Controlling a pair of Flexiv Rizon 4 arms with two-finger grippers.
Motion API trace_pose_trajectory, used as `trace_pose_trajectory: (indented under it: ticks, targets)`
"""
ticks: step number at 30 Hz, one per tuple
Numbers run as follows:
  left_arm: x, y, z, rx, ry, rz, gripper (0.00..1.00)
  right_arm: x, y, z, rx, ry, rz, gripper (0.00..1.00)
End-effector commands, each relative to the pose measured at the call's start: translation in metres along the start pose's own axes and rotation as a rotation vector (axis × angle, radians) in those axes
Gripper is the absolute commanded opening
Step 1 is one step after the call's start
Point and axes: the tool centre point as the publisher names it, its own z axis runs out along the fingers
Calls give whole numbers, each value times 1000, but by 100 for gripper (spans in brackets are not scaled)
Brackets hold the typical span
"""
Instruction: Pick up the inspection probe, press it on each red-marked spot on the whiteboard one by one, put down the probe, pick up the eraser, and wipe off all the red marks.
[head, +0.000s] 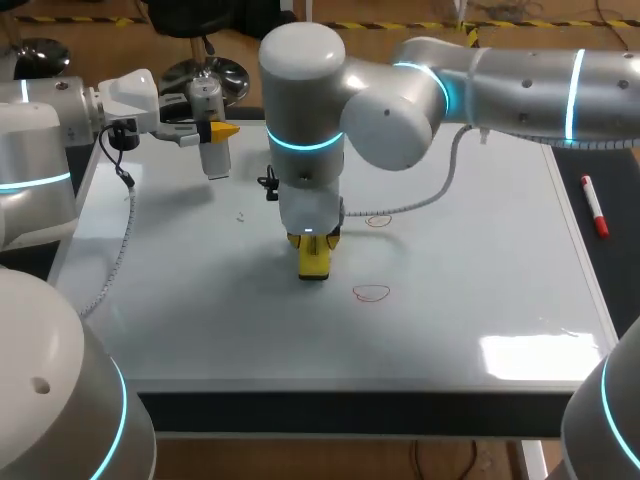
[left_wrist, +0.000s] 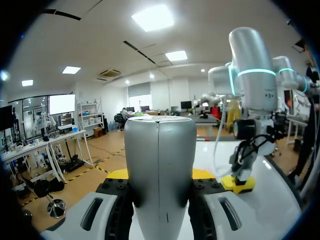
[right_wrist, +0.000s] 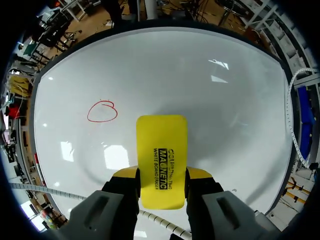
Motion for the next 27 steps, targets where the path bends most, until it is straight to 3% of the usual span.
trace_pose_trajectory:
  ticks: [1,11,27]
  targets:
    - [0,-1,0,1,0,0,0,1,0,6,12,-7,-3,0]
    - [0,-1,0,1,0,0,0,1,1,15,12,-39,-37,0]
    - [0,-1,0,1,0,0,0,22,0,28,-4,-5,-28,0]
